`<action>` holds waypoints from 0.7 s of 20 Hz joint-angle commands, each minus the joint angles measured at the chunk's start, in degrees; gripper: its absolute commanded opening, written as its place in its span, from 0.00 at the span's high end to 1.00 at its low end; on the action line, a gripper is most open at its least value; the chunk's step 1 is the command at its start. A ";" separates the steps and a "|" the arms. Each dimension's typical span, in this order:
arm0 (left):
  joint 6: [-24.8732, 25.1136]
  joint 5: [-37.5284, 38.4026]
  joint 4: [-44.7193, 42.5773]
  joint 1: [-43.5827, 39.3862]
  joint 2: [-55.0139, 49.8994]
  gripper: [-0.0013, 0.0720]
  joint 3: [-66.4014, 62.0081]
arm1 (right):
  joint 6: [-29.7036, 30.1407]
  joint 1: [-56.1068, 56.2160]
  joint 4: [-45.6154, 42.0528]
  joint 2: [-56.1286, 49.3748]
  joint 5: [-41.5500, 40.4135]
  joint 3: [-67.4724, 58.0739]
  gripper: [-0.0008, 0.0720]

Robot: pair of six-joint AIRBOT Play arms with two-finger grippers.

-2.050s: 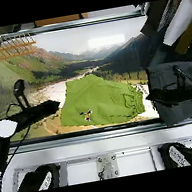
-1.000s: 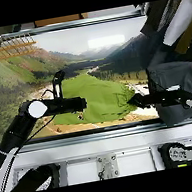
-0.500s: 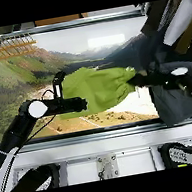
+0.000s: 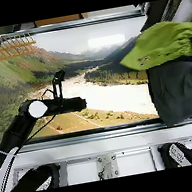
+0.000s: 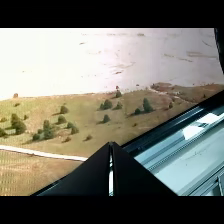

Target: Fold the clothes and pants, and hang the long-sleeved shirts on hangers.

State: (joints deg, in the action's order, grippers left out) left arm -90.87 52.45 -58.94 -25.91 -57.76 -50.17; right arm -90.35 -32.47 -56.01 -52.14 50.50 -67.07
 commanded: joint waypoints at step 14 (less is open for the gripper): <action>0.04 0.13 -0.07 0.07 -0.04 0.98 0.02 | -19.43 -5.66 -31.80 27.76 24.39 30.71 0.96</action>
State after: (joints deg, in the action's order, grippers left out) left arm -90.87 52.51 -58.98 -25.91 -57.76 -50.17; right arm -108.25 -38.09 -83.40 -27.18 72.64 -42.70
